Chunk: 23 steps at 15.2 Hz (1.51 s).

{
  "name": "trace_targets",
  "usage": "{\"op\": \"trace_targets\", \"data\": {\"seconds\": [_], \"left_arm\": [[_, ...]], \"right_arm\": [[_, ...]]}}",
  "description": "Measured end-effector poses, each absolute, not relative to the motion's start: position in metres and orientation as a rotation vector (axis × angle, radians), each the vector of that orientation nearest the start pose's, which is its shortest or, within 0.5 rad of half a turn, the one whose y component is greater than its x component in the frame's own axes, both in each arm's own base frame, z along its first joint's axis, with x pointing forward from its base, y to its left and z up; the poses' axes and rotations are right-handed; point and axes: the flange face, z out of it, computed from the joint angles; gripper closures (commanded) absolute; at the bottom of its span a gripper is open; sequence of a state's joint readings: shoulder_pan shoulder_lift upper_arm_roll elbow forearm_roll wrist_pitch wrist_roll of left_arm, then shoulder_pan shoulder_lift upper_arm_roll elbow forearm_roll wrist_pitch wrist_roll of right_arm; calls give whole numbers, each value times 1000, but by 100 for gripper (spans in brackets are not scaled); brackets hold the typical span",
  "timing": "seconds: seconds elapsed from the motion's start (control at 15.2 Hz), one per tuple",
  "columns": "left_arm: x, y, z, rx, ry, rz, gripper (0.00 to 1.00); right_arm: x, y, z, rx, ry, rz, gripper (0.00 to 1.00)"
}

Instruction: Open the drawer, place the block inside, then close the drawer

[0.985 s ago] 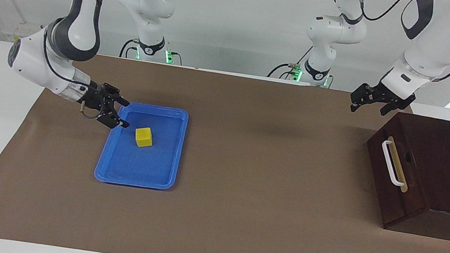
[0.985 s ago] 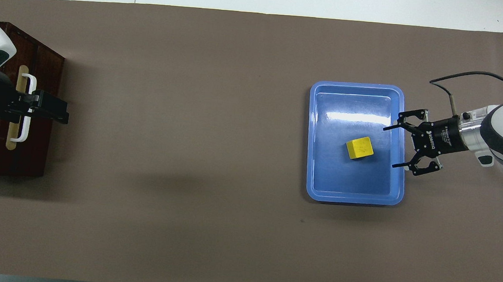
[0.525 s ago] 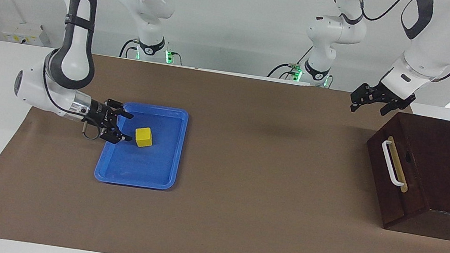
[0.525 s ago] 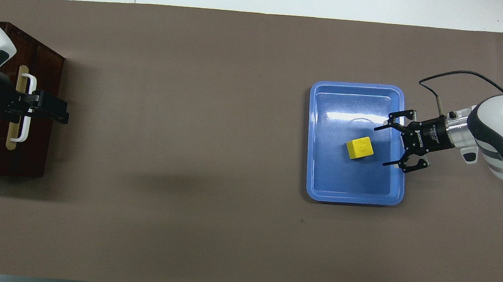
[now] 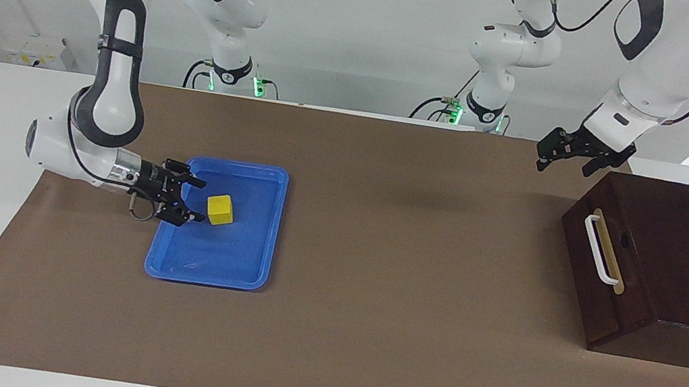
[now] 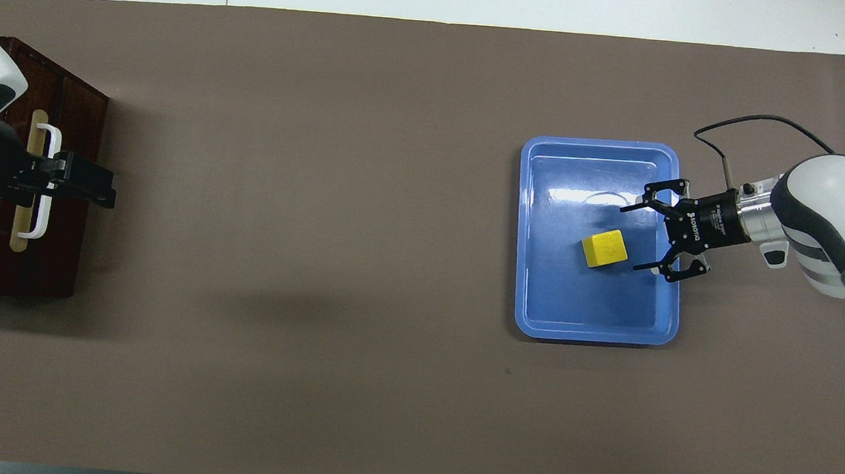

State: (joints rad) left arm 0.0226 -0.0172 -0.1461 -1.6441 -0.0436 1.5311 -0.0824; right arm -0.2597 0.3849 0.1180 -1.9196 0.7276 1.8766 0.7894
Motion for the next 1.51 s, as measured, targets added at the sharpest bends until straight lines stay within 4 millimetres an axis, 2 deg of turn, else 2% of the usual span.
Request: {"op": "trace_targets", "data": {"seconds": [0.26,0.72,0.79,0.85,0.92,0.99,1.05,1.51], "left_arm": [[538,-72,596,-3168,64,158,0],[538,-72,596,-3168,64,158,0],[538,-72,596,-3168,64,158,0],[538,-72,596,-3168,64,158,0],[538,-72,596,-3168,64,158,0],[538,-72,596,-3168,64,158,0],[538,-72,596,-3168,64,158,0],[538,-72,596,-3168,65,158,0]], "right_arm": [[586,-25,276,-2010,1518,804,0],[581,-25,271,-2028,1484,808,0],[581,-25,270,-2028,1484,808,9],[581,-25,270,-2029,1483,807,24],[581,-25,270,-2029,1482,807,65],[581,-25,270,-2029,1482,807,97],[581,-25,270,-2029,1482,806,100],[585,-26,275,-2024,1491,795,100]]}}
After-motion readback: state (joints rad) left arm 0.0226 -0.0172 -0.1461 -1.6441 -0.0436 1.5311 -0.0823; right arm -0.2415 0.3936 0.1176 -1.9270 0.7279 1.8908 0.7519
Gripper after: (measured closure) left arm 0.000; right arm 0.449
